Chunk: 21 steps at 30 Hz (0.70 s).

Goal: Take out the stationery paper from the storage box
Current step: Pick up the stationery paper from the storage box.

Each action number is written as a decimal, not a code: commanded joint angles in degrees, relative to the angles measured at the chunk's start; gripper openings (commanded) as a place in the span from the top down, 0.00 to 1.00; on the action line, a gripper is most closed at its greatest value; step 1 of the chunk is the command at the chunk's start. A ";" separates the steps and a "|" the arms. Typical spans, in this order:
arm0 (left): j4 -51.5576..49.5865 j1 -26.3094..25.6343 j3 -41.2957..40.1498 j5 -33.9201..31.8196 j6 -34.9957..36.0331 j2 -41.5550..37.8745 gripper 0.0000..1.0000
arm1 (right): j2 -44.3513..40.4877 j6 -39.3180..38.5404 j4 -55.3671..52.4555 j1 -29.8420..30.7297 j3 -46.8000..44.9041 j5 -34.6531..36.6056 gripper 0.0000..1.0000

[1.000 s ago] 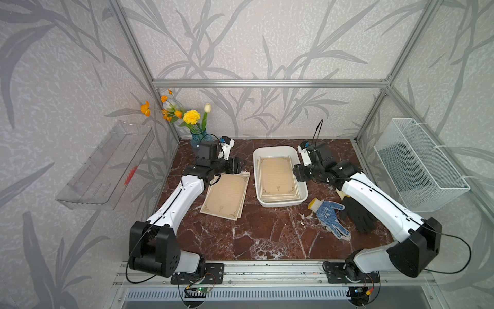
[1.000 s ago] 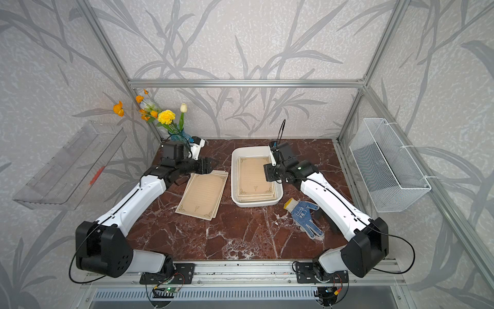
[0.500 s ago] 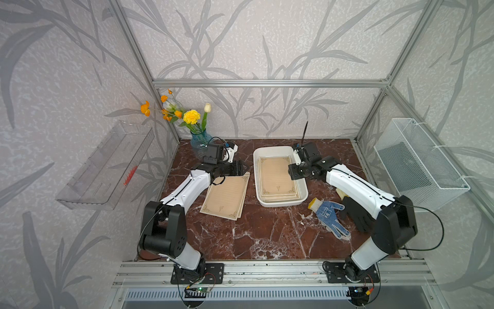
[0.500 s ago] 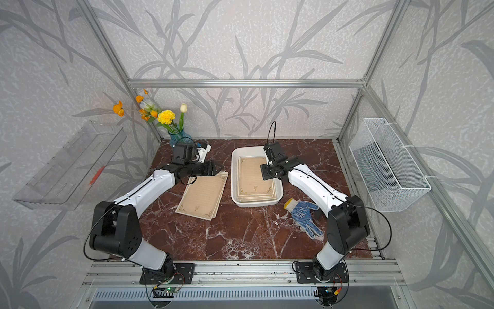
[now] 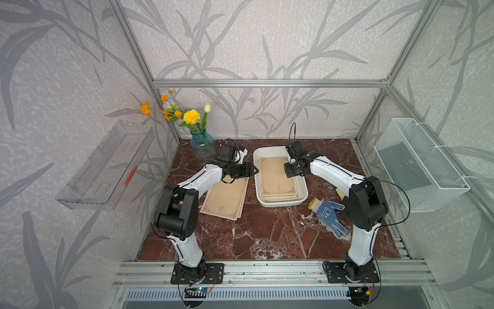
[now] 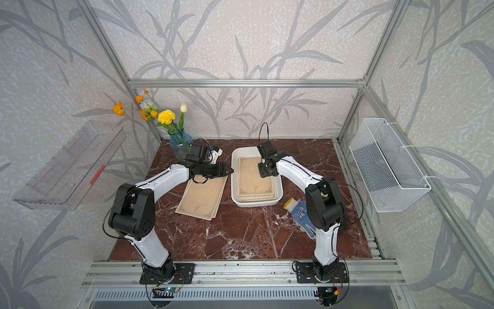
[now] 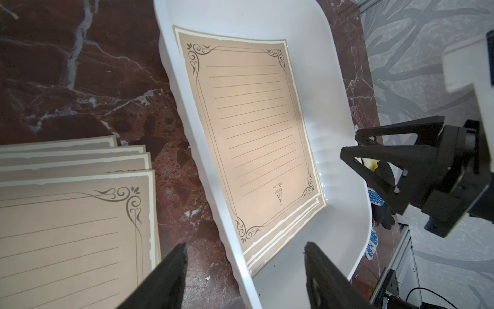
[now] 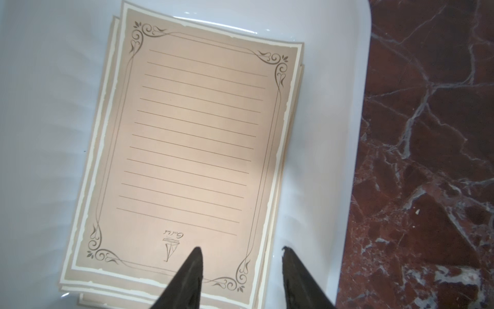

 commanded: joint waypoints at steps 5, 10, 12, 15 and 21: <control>-3.62 -0.18 2.96 -0.20 2.74 1.58 0.35 | 4.50 1.35 -2.43 -0.70 3.68 0.40 0.47; -4.72 -0.19 4.00 1.13 2.75 3.33 0.40 | 6.40 1.73 -3.42 -0.79 4.88 0.47 0.47; -4.76 -0.22 4.15 1.43 2.66 3.65 0.41 | 6.83 1.73 -3.49 -0.80 4.92 0.89 0.46; -4.75 -0.18 4.30 1.85 2.57 4.23 0.43 | 7.56 1.79 -3.56 -0.79 4.82 1.66 0.46; -5.14 -0.19 4.66 2.29 2.39 5.28 0.45 | 9.33 2.58 -3.41 -0.96 5.00 2.44 0.45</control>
